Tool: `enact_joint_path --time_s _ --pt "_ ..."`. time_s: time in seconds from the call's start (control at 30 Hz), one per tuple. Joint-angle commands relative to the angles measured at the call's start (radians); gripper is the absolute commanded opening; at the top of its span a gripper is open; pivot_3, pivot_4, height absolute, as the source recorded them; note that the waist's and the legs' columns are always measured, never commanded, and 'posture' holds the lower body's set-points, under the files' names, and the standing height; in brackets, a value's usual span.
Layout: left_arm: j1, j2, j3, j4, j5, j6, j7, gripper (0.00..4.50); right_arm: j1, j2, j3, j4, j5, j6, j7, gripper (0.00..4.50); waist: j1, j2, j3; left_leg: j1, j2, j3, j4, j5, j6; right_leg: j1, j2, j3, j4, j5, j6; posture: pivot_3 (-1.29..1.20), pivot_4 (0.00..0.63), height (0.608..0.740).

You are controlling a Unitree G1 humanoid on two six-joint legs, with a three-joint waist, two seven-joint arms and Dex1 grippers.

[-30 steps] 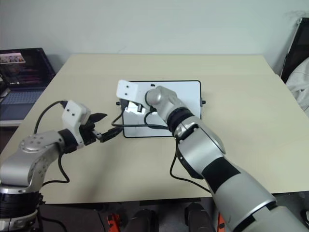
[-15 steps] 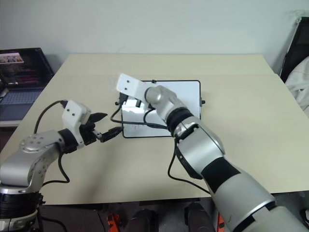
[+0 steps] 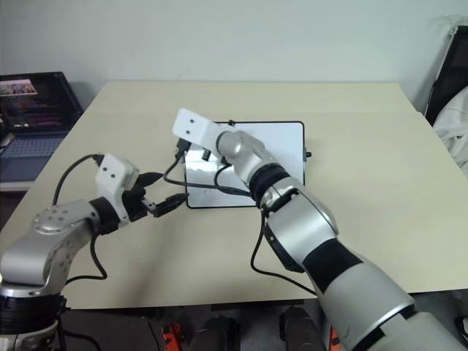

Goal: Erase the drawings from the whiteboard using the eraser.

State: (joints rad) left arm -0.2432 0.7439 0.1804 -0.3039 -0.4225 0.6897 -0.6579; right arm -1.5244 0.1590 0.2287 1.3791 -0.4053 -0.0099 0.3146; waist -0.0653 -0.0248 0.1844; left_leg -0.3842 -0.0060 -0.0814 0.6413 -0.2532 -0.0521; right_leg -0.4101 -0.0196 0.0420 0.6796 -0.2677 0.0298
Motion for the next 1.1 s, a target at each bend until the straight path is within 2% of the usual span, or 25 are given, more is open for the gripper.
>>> enact_joint_path --time_s 0.03,0.13,0.3,0.37,0.63,0.73,0.9,1.1 --pt "-0.019 0.001 0.002 -0.022 0.002 -0.012 0.003 4.5 -0.002 0.032 0.024 -0.009 -0.007 0.004 0.144 1.32 -0.001 0.0 0.0 0.0 0.0 0.0 0.0 0.0 0.0 0.0 0.0 0.0 0.0 0.0 0.0 0.0 0.15 0.74" --pt "-0.017 0.002 0.005 -0.021 0.002 -0.012 0.001 4.5 0.025 0.04 0.053 -0.01 -0.022 -0.001 0.242 1.32 -0.001 0.0 0.0 0.0 0.0 0.0 0.0 0.0 0.0 0.0 0.0 0.0 0.0 0.0 0.0 0.0 0.15 0.74" --pt "-0.006 0.001 0.01 -0.029 0.002 -0.01 0.004 4.5 -0.007 0.024 0.035 -0.017 -0.024 -0.005 0.029 1.32 0.0 0.0 0.0 0.0 0.0 -0.001 0.0 0.0 0.0 0.0 0.0 0.0 0.001 0.0 0.0 0.0 0.15 0.74" --pt "-0.002 0.0 0.012 -0.033 0.001 -0.009 0.006 4.5 -0.02 0.011 0.035 -0.014 -0.028 -0.002 -0.001 1.32 0.0 0.0 0.0 0.0 0.0 -0.001 0.0 0.0 0.0 0.0 0.0 0.0 0.001 0.0 0.0 0.0 0.15 0.74" --pt "-0.002 0.002 0.017 -0.027 0.0 -0.013 0.006 4.5 0.044 -0.036 0.157 0.002 -0.132 0.005 0.171 1.32 0.0 0.0 0.0 0.001 0.0 0.0 0.0 0.0 0.0 0.001 0.0 0.0 0.001 0.0 0.0 0.0 0.15 0.74" --pt "-0.011 0.0 0.011 -0.021 0.001 -0.015 0.003 4.5 0.058 -0.047 0.152 -0.002 -0.117 0.018 0.217 1.32 0.001 0.0 0.0 0.004 0.0 -0.001 0.001 0.0 0.0 0.004 0.0 -0.001 0.001 0.0 0.0 0.0 0.15 0.74" --pt "-0.023 0.001 0.003 -0.008 0.004 -0.02 -0.004 4.5 0.019 -0.072 0.103 -0.013 -0.085 0.009 0.038 1.32 0.007 0.0 0.0 0.004 -0.001 -0.001 0.003 0.0 0.0 0.005 0.001 -0.002 0.002 0.0 0.0 0.0 0.15 0.74" --pt "-0.033 0.0 -0.003 0.005 0.008 -0.026 -0.012 4.5 0.035 -0.085 0.12 -0.006 -0.099 0.012 0.05 1.32 0.01 0.0 0.0 0.004 -0.001 -0.001 0.003 0.0 0.0 0.005 0.001 -0.002 0.002 0.0 0.0 0.0 0.15 0.74"
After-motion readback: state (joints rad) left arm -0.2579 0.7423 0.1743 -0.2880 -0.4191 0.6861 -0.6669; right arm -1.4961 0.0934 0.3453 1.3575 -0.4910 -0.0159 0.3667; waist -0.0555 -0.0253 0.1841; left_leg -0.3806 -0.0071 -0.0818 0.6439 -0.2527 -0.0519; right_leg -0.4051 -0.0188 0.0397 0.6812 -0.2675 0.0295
